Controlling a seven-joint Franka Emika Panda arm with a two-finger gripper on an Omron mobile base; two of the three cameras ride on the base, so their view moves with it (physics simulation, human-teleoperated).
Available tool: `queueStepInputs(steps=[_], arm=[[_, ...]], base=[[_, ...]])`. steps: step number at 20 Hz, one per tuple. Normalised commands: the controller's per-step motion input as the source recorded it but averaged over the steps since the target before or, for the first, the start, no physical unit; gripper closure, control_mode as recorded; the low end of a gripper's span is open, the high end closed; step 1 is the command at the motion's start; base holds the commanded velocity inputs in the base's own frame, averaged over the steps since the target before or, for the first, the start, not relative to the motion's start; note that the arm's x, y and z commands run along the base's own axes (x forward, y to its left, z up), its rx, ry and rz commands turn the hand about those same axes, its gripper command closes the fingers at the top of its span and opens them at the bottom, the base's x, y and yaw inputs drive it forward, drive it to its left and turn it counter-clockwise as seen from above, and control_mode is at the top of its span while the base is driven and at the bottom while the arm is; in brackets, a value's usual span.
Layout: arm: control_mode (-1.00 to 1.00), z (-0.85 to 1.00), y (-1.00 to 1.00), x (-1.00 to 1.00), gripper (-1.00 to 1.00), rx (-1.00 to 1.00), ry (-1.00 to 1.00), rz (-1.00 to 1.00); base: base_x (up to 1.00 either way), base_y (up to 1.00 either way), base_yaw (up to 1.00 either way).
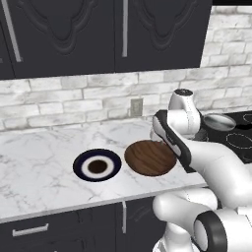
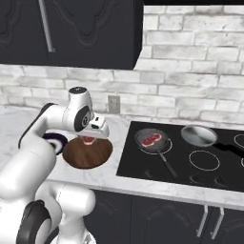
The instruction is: Place one of the steaks on the plate and the other in the bowl. Then place the bowl in the fridge.
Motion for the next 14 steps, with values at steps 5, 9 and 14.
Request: queueStepInputs(steps=[5,9,14], arm=[[-1.00,-0.02,0.34,0.00,1.00,0.00,0.00,0.00],[-1.00,-0.13,0.89,0.01,1.00,0.00,0.00,0.00],[-1.00,-0.07,1.00,0.33,1.00,0.00,0.05,0.00]], base=[[0.00,0.17,0.00],[0.00,0.00,0.00],[0.00,0.00,0.00]])
